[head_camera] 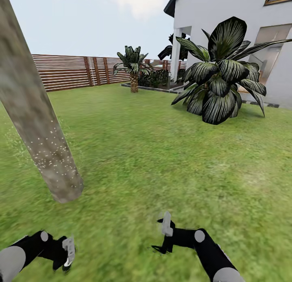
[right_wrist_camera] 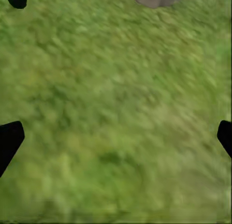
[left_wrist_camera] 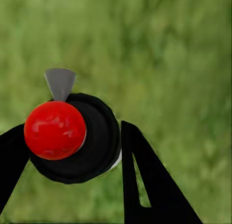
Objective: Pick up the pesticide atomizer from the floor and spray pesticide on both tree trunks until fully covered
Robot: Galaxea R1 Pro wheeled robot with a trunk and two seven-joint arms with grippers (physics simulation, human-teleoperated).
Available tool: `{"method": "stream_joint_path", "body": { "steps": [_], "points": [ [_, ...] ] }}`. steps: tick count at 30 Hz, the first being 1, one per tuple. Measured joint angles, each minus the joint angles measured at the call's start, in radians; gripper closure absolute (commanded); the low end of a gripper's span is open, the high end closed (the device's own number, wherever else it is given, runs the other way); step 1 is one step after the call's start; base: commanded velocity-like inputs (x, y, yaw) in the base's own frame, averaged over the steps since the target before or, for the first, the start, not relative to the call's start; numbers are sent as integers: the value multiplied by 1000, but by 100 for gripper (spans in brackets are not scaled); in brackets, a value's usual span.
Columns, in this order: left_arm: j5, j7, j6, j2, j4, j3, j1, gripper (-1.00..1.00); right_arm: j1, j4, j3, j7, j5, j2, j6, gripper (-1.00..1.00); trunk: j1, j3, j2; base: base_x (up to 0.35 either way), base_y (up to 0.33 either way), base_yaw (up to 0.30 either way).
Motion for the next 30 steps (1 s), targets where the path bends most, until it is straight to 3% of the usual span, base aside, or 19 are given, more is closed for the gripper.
{"method": "stream_joint_path", "body": {
  "steps": [2, 4, 5, 6, 8, 11, 12, 14, 16, 25, 30],
  "points": [
    [126, 83, -1, -9, 36, 6, 0, 100, 1, 34, -168, -17, 0, -31, 1, -100, 0, 0, 0, 0, 0, 0],
    [313, 171, -5, -19, 68, 1, 27, 100, 2, 84, -368, -70, 1, -49, 1, -100, 0, 0, 0, 0, 0, 0],
    [414, 230, -9, -26, 73, -2, 55, 100, 2, 111, -463, -125, 2, -52, 0, -100, 0, 0, 0, 0, 0, 0],
    [516, 301, -32, -40, 75, -4, 91, 100, 6, 141, -537, -221, 4, -54, -1, -100, 0, 0, 0, 0, 0, 0],
    [671, 440, -139, -71, 78, -3, 160, 100, 39, 204, -597, -434, 6, -54, -4, -100, 0, 0, 0, 0, 0, 0],
    [874, 626, -261, -113, 83, -2, 242, 100, 81, 289, -616, -726, 5, -54, -13, -100, 0, 0, 0, 0, 0, 0],
    [919, 657, -276, -134, 82, -5, 263, 100, 89, 314, -618, -798, 5, -54, -32, -100, 0, 0, 0, 0, 0, 0],
    [961, 687, -289, -160, 84, -3, 287, 100, 113, 351, -619, -869, 6, -55, -119, -100, 0, 0, 0, 0, 0, 0],
    [985, 698, -294, -171, 85, -1, 301, 100, 140, 377, -618, -889, 11, -54, -186, -100, 0, 0, 0, 0, 0, 0],
    [977, 683, -294, -169, 85, -2, 333, 100, 156, 391, -621, -900, 6, -54, -199, -100, 0, 0, 0, 0, 0, 0],
    [989, 697, -296, -162, 85, -1, 337, 100, 156, 390, -624, -903, 2, -52, -199, -100, 0, 0, 0, 0, 0, 146]
  ]
}}
